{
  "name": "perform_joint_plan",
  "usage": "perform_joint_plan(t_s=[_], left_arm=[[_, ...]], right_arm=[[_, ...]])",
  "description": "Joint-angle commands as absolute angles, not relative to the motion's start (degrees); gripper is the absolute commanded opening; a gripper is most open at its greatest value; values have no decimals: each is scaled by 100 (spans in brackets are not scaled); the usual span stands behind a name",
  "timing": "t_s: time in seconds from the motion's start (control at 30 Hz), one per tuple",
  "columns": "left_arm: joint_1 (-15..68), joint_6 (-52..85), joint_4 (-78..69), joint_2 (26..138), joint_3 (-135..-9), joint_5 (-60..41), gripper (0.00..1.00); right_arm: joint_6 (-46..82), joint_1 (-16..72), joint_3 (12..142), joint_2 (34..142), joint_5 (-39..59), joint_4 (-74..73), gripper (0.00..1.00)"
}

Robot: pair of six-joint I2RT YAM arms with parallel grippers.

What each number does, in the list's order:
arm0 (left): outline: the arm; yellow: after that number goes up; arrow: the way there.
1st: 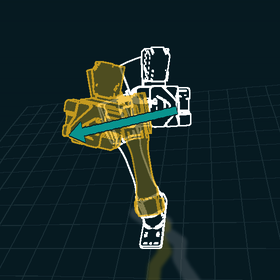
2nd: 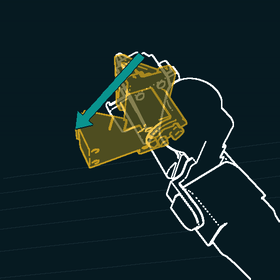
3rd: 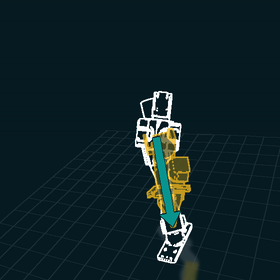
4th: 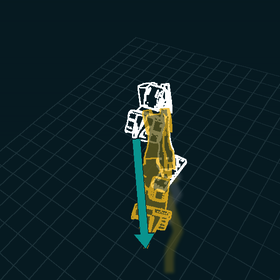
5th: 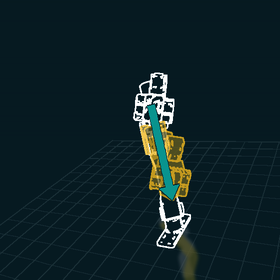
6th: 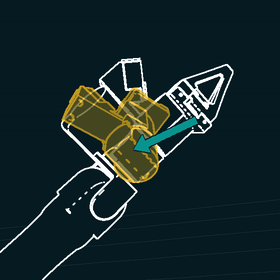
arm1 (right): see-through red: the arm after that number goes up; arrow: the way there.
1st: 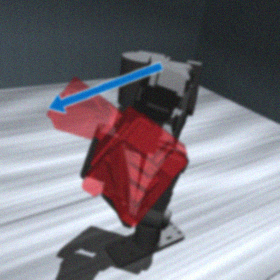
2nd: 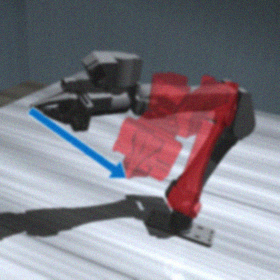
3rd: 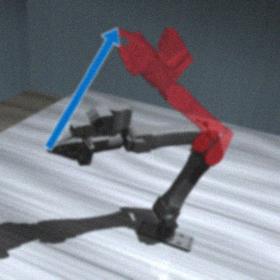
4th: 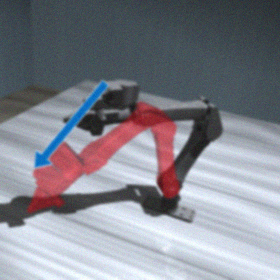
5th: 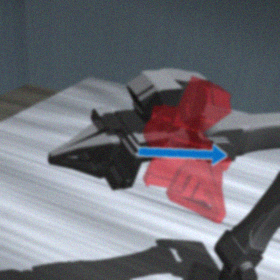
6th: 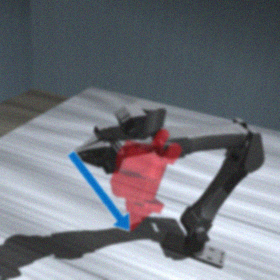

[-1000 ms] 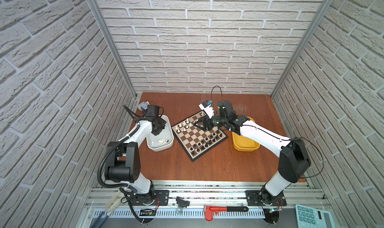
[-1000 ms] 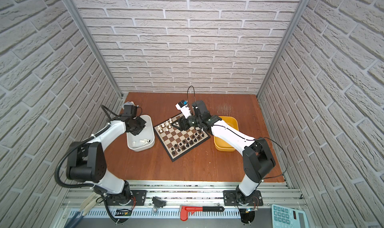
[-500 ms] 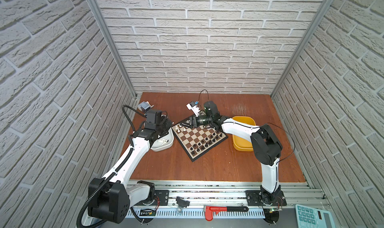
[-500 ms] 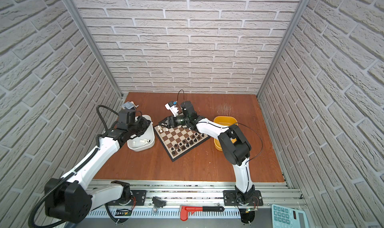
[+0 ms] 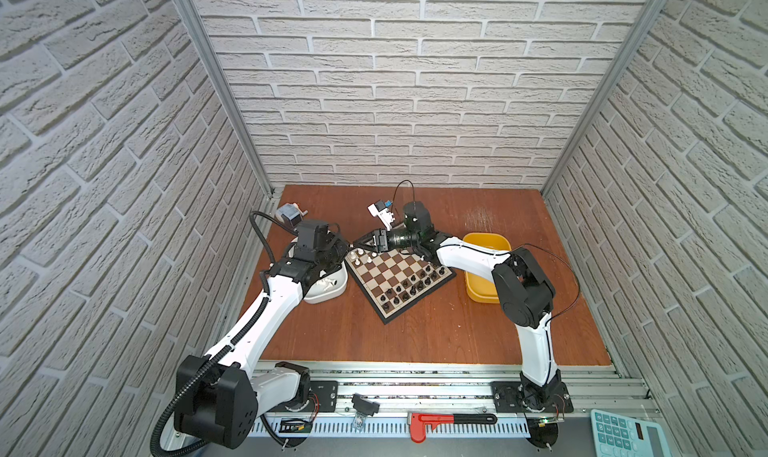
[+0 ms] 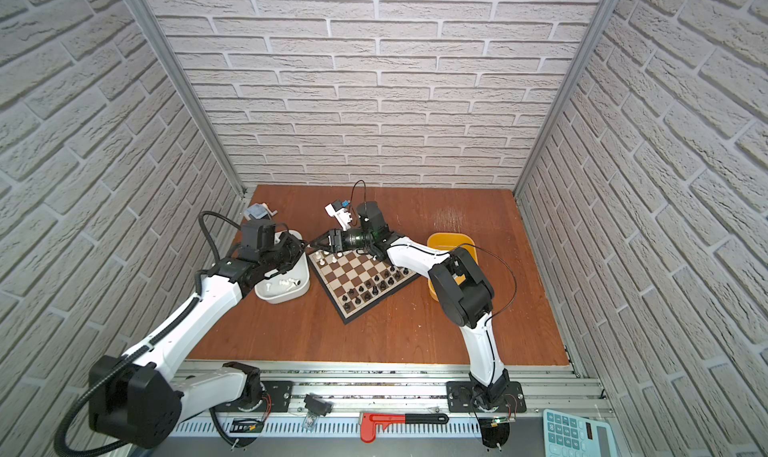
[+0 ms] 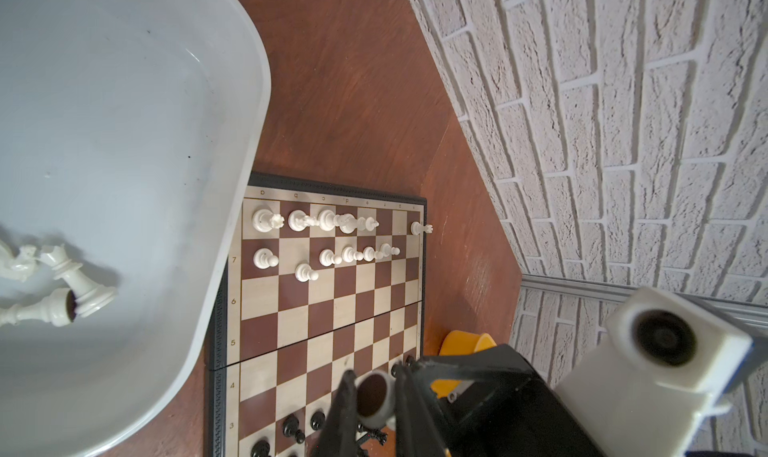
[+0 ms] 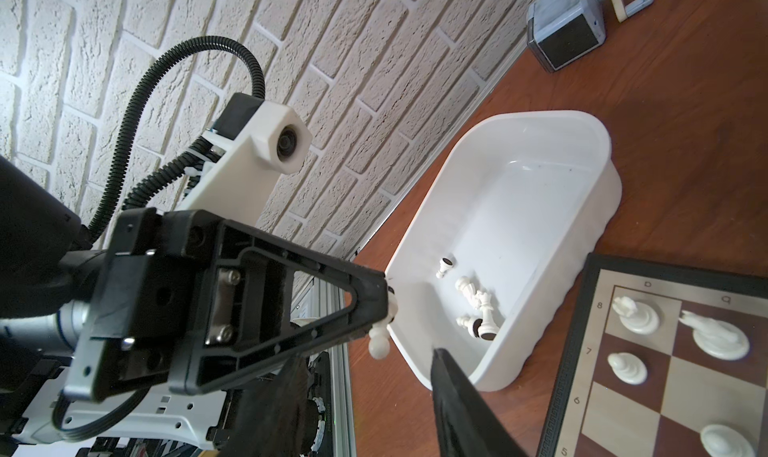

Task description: Set up the chess pieces on the board

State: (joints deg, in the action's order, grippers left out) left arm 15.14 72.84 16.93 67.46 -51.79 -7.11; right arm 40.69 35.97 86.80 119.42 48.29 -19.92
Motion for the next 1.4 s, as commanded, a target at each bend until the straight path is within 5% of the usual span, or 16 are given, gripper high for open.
perform_joint_plan(t_s=[0.0,1.37], left_arm=[[1550,7339,1414,6691,-5132,-743,7],[1735,7471,1011,6784,-4985,-738,8]], right_arm=[[4190,3661,8807,12051,4896,-2297,47],[4742,3710,8838,12303,5045,-2745,7]])
